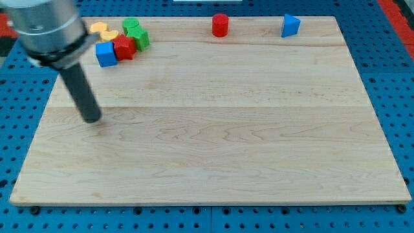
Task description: Move your arm into group of blocks
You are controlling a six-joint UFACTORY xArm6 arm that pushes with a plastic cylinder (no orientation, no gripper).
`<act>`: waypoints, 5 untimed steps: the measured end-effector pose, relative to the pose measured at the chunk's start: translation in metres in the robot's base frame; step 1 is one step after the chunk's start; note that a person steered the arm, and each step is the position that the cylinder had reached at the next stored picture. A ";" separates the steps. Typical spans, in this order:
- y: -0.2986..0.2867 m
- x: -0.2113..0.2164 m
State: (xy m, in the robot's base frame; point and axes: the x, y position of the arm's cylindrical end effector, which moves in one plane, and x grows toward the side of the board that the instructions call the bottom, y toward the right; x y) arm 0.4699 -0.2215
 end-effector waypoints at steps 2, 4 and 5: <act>-0.059 0.000; -0.075 -0.069; -0.084 -0.101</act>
State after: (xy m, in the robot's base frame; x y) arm 0.3686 -0.3051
